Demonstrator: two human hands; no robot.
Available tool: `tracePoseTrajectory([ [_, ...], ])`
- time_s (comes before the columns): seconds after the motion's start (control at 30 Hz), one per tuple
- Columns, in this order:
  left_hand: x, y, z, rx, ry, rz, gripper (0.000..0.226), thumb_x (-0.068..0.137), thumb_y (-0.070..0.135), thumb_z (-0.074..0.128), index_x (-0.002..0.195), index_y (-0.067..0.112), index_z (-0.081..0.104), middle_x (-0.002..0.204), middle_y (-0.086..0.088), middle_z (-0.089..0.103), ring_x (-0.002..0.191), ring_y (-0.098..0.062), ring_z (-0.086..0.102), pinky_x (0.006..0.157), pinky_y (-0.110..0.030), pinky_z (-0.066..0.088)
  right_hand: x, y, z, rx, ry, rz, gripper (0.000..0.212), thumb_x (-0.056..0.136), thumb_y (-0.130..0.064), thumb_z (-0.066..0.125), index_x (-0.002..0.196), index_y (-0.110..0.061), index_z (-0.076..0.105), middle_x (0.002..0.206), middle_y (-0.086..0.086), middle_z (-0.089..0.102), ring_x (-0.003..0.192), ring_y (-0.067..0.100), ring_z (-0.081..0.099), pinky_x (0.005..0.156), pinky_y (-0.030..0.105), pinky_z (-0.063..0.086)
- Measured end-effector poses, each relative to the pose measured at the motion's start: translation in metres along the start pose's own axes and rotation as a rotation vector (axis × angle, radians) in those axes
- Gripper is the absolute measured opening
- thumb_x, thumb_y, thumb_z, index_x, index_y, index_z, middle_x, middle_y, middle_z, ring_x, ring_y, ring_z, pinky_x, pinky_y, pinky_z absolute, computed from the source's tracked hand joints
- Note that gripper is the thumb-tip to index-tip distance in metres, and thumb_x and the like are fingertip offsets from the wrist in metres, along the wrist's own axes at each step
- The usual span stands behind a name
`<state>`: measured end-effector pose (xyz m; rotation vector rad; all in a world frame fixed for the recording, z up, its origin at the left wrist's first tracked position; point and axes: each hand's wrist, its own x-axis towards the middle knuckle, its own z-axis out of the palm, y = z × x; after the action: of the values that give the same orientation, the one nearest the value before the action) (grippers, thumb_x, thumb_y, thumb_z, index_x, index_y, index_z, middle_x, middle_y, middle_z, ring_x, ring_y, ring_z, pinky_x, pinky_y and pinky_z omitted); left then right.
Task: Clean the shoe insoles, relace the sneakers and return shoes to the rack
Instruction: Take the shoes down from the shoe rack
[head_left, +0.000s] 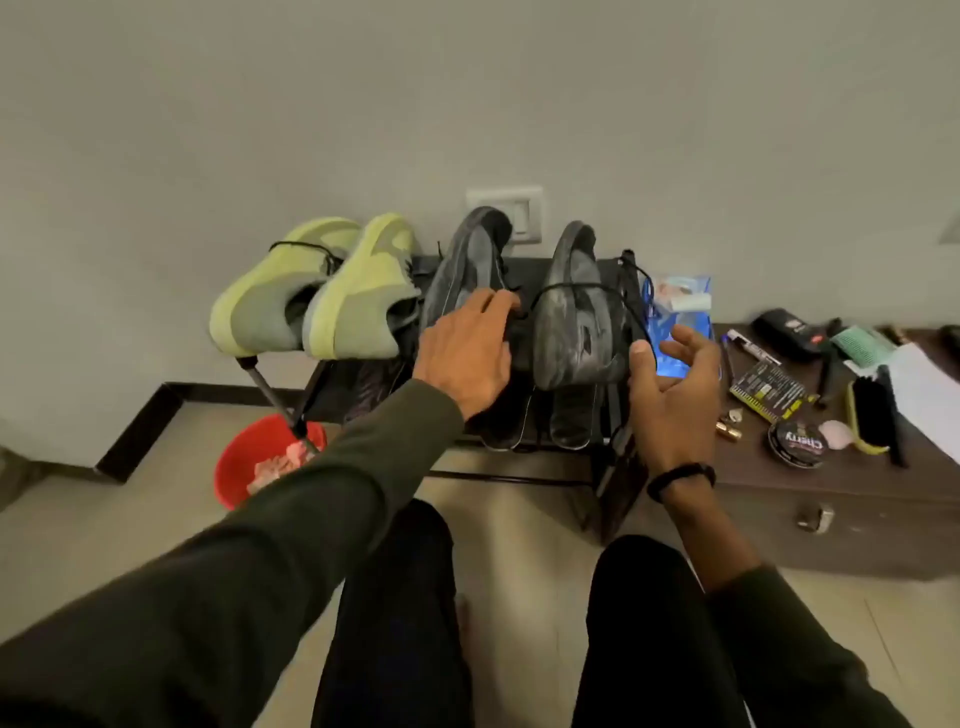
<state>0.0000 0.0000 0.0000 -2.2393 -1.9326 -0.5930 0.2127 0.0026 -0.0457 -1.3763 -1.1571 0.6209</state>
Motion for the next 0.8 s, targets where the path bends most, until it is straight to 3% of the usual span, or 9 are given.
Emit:
tracePoseTrajectory([
  [0.1, 0.026, -0.006, -0.005, 0.184, -0.254, 0.129, 0.047, 0.091, 0.029, 0.065, 0.135, 0.019, 0.052, 0.138, -0.001, 0.048, 0.108, -0.035, 0.061, 0.082, -0.050, 0.055, 0.017, -0.002, 0.001, -0.077, -0.092, 0.058, 0.045, 0.094, -0.040, 0.066, 0.132, -0.020, 0.052, 0.118, -0.004, 0.064, 0.072, -0.010, 0.059, 0.068, 0.010, 0.042],
  [0.2, 0.043, 0.002, -0.013, 0.464, -0.503, 0.255, 0.049, 0.089, 0.045, 0.070, 0.127, 0.016, 0.059, 0.124, -0.005, 0.061, 0.108, -0.032, 0.063, 0.086, -0.042, 0.051, 0.024, 0.006, 0.003, -0.110, -0.217, 0.064, 0.048, 0.093, -0.044, 0.067, 0.131, -0.019, 0.054, 0.105, -0.007, 0.067, 0.085, -0.001, 0.063, 0.073, 0.014, 0.049],
  [0.27, 0.047, 0.011, -0.018, 0.643, -0.596, 0.309, 0.049, 0.088, 0.047, 0.072, 0.124, 0.016, 0.060, 0.119, -0.006, 0.064, 0.108, -0.031, 0.063, 0.087, -0.041, 0.047, 0.024, 0.010, 0.003, -0.068, -0.290, 0.091, 0.049, 0.089, -0.051, 0.068, 0.125, -0.020, 0.058, 0.102, -0.004, 0.070, 0.088, 0.007, 0.068, 0.078, 0.030, 0.059],
  [0.33, 0.050, 0.014, -0.017, 0.745, -0.613, 0.337, 0.042, 0.090, 0.036, 0.070, 0.126, 0.018, 0.059, 0.121, -0.006, 0.062, 0.111, -0.030, 0.061, 0.092, -0.043, 0.047, 0.023, 0.015, 0.001, -0.071, -0.384, 0.089, 0.050, 0.083, -0.053, 0.074, 0.120, -0.023, 0.060, 0.105, -0.006, 0.069, 0.090, 0.002, 0.068, 0.077, 0.025, 0.059],
  [0.4, 0.049, 0.015, -0.018, 0.766, -0.586, 0.357, 0.033, 0.093, 0.023, 0.061, 0.125, 0.019, 0.059, 0.121, -0.006, 0.061, 0.110, -0.029, 0.061, 0.089, -0.042, 0.048, 0.022, 0.014, 0.000, -0.098, -0.483, 0.054, 0.042, 0.081, -0.043, 0.080, 0.111, -0.022, 0.058, 0.103, -0.009, 0.068, 0.084, -0.001, 0.068, 0.073, 0.016, 0.056],
  [0.5, 0.048, 0.004, -0.029, 0.665, -0.523, 0.314, 0.025, 0.091, 0.015, 0.060, 0.116, 0.016, 0.061, 0.114, -0.009, 0.061, 0.102, -0.031, 0.061, 0.079, -0.041, 0.051, 0.022, 0.007, 0.001, -0.002, -0.553, 0.041, 0.035, 0.084, -0.025, 0.080, 0.111, -0.012, 0.062, 0.102, 0.003, 0.075, 0.084, 0.020, 0.074, 0.075, 0.037, 0.063],
  [0.63, 0.043, -0.016, -0.063, 0.400, -0.295, 0.211, 0.018, 0.088, 0.022, 0.067, 0.101, 0.012, 0.061, 0.101, -0.008, 0.060, 0.088, -0.030, 0.061, 0.075, -0.044, 0.052, 0.026, -0.022, -0.002, -0.098, -0.614, -0.122, 0.025, 0.087, -0.023, 0.077, 0.106, -0.020, 0.062, 0.100, -0.006, 0.072, 0.079, -0.003, 0.068, 0.067, 0.014, 0.053],
  [0.8, 0.028, -0.013, -0.111, 0.226, 0.005, 0.200, 0.026, 0.090, 0.036, 0.067, 0.098, 0.015, 0.054, 0.093, -0.004, 0.055, 0.081, -0.027, 0.057, 0.072, -0.047, 0.052, 0.030, -0.073, -0.030, -0.253, -0.557, -0.359, 0.026, 0.088, -0.027, 0.075, 0.109, -0.022, 0.061, 0.097, -0.013, 0.065, 0.084, 0.001, 0.062, 0.072, 0.018, 0.050],
])
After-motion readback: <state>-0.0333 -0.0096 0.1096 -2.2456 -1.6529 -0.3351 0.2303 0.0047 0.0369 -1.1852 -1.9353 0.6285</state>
